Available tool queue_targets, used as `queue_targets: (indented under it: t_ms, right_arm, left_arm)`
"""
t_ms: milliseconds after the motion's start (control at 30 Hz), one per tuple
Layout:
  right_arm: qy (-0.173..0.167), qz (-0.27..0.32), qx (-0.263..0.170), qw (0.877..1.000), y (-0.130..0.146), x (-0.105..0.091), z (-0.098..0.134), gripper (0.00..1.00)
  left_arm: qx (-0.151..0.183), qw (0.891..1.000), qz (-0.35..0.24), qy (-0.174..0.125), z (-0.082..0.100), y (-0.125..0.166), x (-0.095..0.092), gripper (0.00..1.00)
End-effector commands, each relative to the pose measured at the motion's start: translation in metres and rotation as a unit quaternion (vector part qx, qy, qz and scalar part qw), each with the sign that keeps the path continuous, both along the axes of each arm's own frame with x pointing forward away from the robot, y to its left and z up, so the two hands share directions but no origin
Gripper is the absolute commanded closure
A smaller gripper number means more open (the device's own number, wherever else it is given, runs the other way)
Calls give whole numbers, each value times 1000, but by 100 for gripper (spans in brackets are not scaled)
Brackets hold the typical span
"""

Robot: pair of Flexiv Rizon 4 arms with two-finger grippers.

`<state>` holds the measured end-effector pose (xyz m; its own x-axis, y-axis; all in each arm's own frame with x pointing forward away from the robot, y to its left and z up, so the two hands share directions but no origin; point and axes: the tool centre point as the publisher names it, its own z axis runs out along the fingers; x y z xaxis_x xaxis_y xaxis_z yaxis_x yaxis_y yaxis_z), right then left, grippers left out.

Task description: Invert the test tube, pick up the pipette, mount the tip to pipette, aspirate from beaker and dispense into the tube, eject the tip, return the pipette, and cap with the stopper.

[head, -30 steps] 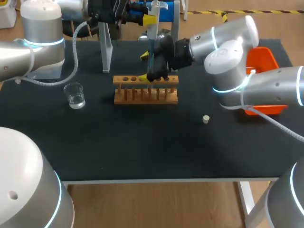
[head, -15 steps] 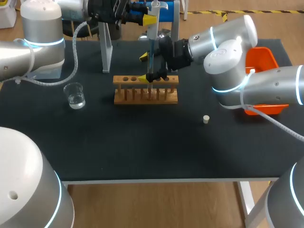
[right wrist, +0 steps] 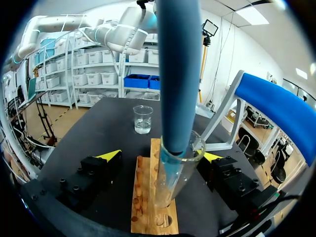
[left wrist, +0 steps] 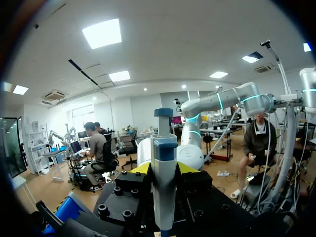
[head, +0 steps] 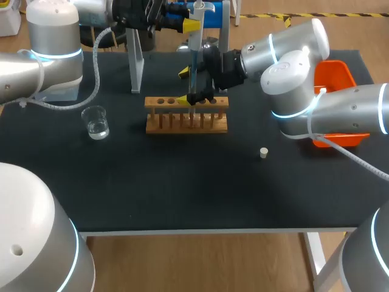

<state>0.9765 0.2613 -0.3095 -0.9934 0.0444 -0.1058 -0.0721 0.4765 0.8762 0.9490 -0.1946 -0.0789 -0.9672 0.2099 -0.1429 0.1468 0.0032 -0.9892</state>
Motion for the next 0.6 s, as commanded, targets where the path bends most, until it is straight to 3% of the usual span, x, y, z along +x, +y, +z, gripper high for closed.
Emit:
queue_targets:
  t_ms: [33,600]
  right_arm:
    - [1,1,0,1000,0,1,0,0]
    - [1,1,0,1000,0,1,0,0]
  left_arm:
    - [3,1000,2,0,3,0,-1,100]
    - [15,1000,6,-6,14,-4,-4,100]
